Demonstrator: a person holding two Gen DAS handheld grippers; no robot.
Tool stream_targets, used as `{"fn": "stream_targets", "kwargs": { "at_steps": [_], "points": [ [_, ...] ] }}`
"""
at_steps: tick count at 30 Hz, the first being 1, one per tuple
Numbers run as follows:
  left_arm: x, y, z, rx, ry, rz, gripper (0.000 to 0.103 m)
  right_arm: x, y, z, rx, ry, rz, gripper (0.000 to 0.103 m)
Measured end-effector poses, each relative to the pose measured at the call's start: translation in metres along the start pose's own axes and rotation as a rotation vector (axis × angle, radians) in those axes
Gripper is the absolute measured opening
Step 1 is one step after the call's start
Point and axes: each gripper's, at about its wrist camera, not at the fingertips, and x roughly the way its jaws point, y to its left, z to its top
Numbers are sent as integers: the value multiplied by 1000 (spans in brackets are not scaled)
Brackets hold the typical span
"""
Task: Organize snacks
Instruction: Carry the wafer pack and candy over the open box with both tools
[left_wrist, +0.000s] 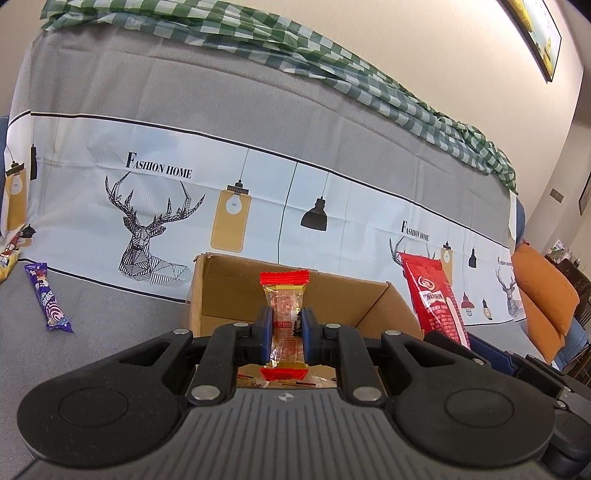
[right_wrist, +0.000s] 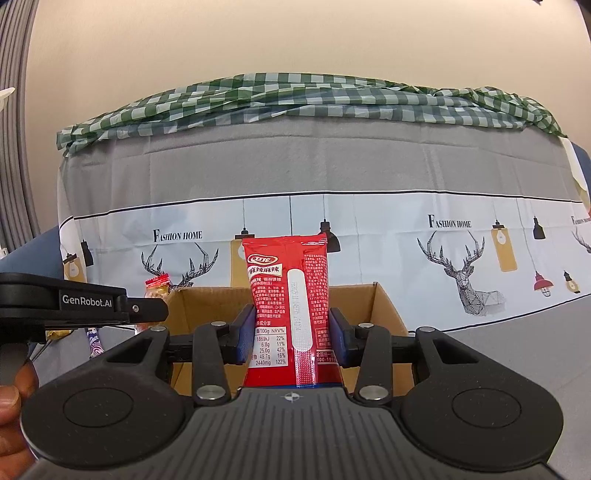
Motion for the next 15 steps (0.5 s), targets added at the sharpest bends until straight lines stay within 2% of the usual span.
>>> {"fn": "stream_targets", "kwargs": {
  "at_steps": [15],
  "points": [
    [-1, -1, 1, -1, -3, -3, 17, 2, -1, 0, -14, 6, 12, 43]
  ]
}}
